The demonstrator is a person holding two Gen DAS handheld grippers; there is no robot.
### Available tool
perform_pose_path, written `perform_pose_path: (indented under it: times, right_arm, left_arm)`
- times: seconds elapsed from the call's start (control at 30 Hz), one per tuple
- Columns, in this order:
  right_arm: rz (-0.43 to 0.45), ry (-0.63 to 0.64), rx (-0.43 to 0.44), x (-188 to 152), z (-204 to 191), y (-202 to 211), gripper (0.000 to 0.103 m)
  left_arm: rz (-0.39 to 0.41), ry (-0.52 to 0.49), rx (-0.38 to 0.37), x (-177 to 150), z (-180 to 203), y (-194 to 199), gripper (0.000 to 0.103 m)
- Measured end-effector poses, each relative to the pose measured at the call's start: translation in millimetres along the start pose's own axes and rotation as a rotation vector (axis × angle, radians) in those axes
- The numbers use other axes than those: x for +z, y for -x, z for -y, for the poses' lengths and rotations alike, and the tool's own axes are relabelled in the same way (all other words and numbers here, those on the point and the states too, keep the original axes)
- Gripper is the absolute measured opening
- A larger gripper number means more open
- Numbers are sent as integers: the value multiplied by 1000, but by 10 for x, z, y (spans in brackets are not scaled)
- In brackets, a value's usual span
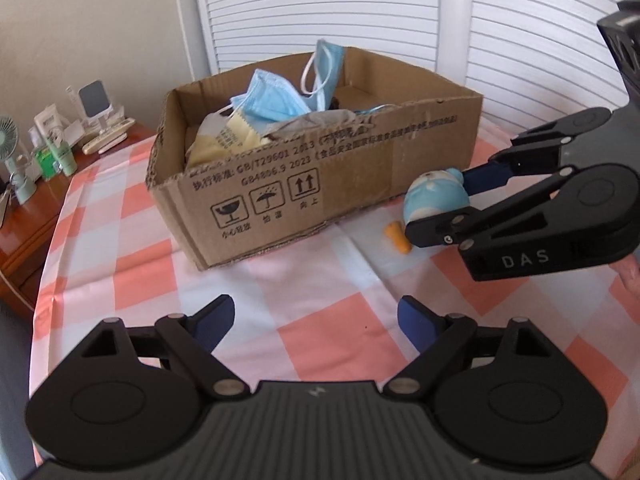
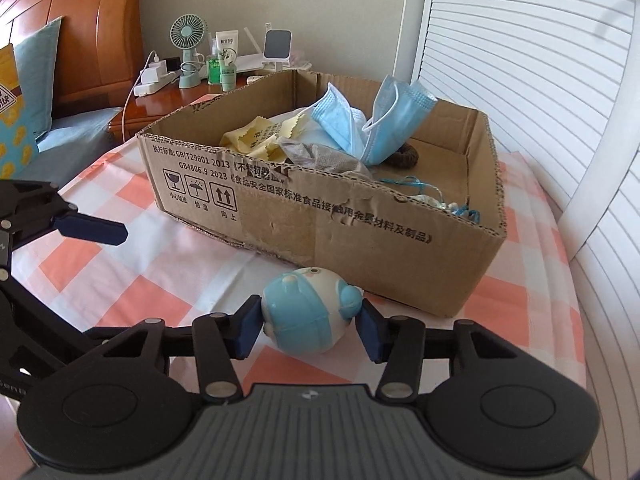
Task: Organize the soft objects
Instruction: 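Grasp the blue plush toy with the right gripper while the left grasps the orange earplug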
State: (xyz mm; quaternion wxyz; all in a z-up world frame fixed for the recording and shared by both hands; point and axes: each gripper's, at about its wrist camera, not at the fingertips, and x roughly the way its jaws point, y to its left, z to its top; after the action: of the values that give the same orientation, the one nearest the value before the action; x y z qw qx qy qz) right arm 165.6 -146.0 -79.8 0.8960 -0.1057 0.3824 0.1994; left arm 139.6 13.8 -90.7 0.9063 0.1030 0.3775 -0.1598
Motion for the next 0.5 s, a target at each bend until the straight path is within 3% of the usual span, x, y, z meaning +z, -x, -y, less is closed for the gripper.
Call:
perform_pose_path:
  times: [0.3,0.43,0.5]
  right_arm:
    - [9,-37,-42,-197,178,344,55]
    - [8,-67,-57,-332,255,435,56]
    - [8,-81,-65,-384,293,463,55]
  left_arm:
    - [5,-124,-40,158,182,116,86]
    - [23,-106,-15,221,281,37,67]
    - [23,-92,-47,248,332,-28,50]
